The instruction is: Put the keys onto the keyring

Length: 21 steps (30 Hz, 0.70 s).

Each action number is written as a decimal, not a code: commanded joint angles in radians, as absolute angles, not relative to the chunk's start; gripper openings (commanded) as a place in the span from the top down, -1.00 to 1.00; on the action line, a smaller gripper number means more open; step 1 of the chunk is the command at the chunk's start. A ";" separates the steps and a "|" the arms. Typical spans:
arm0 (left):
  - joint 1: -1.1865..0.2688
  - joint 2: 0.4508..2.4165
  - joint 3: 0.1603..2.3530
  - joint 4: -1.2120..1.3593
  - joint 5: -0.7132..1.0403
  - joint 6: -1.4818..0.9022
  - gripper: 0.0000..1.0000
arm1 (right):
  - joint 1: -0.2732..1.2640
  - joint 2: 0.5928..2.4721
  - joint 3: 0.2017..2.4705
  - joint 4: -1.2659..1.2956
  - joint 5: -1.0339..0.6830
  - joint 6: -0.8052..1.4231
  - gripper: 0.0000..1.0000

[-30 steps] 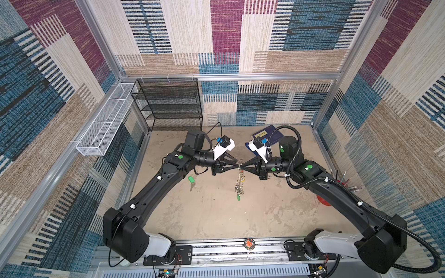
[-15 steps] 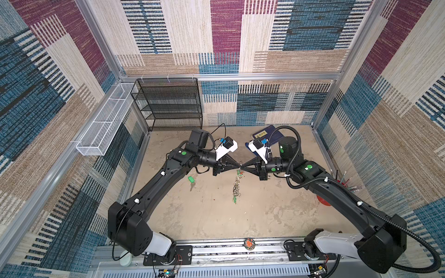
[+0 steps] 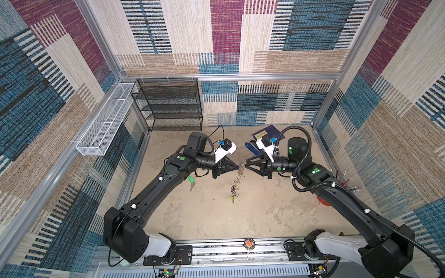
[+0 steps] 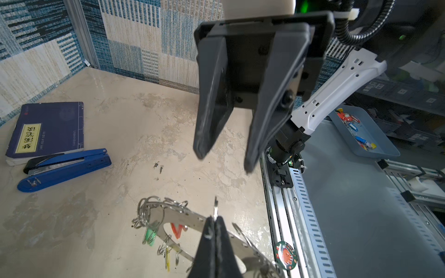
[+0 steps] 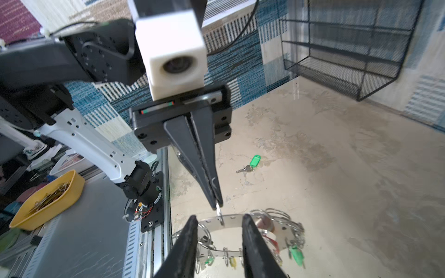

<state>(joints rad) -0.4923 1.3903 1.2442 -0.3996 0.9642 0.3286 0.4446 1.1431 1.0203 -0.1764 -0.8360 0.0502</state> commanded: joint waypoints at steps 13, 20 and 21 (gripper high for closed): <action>-0.492 1.271 0.989 0.372 0.994 -0.212 1.00 | 0.419 1.166 0.932 0.018 -0.938 0.205 0.47; -0.500 1.286 0.938 0.588 1.027 -0.370 1.00 | 0.440 1.198 0.939 0.057 -0.954 0.207 0.45; -0.503 1.290 0.933 0.603 1.029 -0.381 1.00 | 0.439 1.199 0.939 0.064 -0.954 0.208 0.45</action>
